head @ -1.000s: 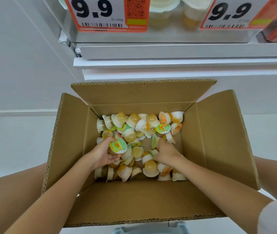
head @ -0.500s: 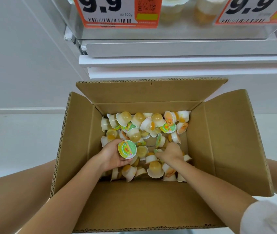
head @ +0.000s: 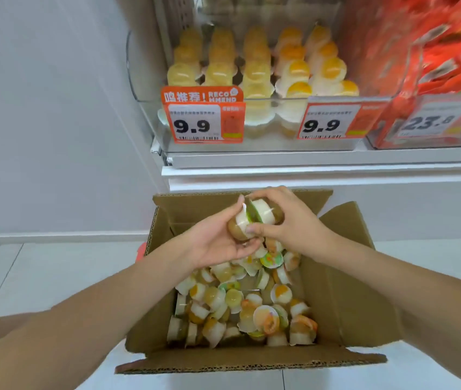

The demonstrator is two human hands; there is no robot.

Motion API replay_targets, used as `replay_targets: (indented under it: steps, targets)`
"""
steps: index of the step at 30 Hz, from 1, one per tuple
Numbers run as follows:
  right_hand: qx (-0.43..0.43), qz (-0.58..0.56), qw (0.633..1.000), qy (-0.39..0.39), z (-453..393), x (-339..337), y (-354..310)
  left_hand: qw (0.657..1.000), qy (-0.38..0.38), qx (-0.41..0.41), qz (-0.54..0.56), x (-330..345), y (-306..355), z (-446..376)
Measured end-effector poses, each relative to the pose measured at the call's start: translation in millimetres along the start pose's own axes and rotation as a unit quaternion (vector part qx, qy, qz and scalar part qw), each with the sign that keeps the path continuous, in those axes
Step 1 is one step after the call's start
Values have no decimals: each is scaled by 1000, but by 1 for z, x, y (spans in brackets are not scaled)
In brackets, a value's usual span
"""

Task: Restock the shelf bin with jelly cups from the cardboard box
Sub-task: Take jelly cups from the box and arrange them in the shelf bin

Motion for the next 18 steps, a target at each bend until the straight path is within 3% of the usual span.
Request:
replay_targets:
  steps: [6,9,14,18]
  targets:
    - [-54,-4,996,-75,9,-42,-65,992,-68,80,-76,75,50,63]
    - [-89,-10,991,-100,12,-61,-91,979,-38,125,-155,89,60,86]
    - [-108,-70,991,-40,0,-87,-110,962,-7,214,-172,112,78,100]
    - [-112,-86,990,-8,-1,-103,-122,962,-17,228,-153,121,92,98]
Point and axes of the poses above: each hand's wrist, its own z-axis away from the middle knuckle, its own x-axis out of the palm, y = z × x, the point moved 7 cm from there along -z, towards the middle knuckle, and after that the axes turned 3 degrees about -z, right-handed, at the moved point
